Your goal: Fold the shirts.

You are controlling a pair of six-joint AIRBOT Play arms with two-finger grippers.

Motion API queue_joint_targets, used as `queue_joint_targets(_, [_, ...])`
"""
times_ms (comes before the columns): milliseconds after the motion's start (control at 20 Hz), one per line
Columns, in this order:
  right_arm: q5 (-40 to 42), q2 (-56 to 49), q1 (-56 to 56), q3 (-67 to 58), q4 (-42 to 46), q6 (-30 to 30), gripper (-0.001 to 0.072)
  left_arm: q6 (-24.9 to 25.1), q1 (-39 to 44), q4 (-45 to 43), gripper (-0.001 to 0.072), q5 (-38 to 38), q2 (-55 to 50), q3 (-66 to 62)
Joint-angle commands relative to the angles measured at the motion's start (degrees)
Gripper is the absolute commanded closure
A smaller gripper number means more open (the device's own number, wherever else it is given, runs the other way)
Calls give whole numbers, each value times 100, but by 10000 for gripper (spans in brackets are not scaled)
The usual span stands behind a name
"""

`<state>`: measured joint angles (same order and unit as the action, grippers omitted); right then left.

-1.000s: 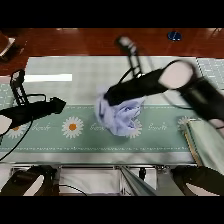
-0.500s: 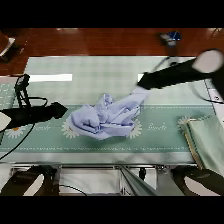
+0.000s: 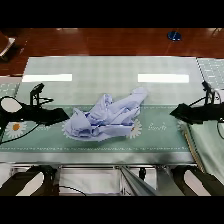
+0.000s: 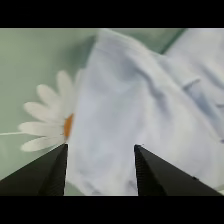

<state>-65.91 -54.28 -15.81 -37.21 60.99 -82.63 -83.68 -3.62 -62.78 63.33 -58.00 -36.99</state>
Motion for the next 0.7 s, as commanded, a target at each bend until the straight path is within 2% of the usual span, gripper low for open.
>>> queue_joint_targets(0, [345,-20,372,577,-319,103,310,562,-321,245,199,280,-721,4])
queue_joint_targets(100, [535,-289,772,577,-682,103,310,1298,-192,1141,199,341,-1200,63])
queue_joint_targets(250, [835,-756,1375,577,-1239,127,310,1810,76,1864,208,334,-1766,48])
queue_joint_targets(300, [968,-914,1585,577,-1368,136,310,1812,118,1888,357,332,-1858,48])
queue_joint_targets(350, [1108,-1056,1755,575,-1484,142,311,1875,114,1888,624,334,-1904,48])
queue_joint_targets(400, [1241,-1220,1910,553,-1613,157,311,1919,111,1886,688,334,-1904,48])
queue_joint_targets(650, [1598,-2203,2205,-83,-2240,437,311,2000,114,1888,688,334,-1895,48])
